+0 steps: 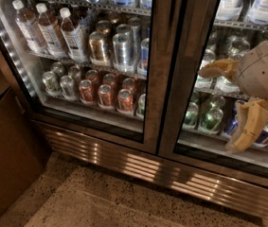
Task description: Open right fridge door
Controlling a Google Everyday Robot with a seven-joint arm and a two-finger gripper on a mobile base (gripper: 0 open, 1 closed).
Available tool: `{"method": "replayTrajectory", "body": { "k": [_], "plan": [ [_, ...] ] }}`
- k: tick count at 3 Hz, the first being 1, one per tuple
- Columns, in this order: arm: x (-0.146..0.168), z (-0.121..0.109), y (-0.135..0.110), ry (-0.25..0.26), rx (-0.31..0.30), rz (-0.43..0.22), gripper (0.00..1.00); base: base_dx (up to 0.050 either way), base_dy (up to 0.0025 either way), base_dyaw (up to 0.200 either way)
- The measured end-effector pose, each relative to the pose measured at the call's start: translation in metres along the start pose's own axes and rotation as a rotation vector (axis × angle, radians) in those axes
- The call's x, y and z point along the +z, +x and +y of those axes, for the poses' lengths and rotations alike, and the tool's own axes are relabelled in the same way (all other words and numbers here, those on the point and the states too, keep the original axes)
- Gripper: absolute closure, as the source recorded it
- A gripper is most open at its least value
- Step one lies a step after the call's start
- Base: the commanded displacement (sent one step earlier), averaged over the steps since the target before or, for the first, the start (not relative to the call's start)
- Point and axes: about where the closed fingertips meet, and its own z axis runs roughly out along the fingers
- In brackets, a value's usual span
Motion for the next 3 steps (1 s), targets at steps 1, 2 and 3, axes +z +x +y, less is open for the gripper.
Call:
{"method": "replayTrajectory", "body": {
  "k": [1, 2, 3],
  "plan": [
    [0.0002, -0.0001, -0.0002, 0.001, 0.0, -0.001, 0.0, 0.0, 0.0, 0.0],
    [-0.0011, -0.0001, -0.002, -0.016, -0.03, -0.121, 0.0, 0.0, 0.0, 0.0],
    [-0.007, 0.0, -0.0005, -0.039, -0.086, -0.353, 0.0, 0.0, 0.0, 0.0]
  ]
}}
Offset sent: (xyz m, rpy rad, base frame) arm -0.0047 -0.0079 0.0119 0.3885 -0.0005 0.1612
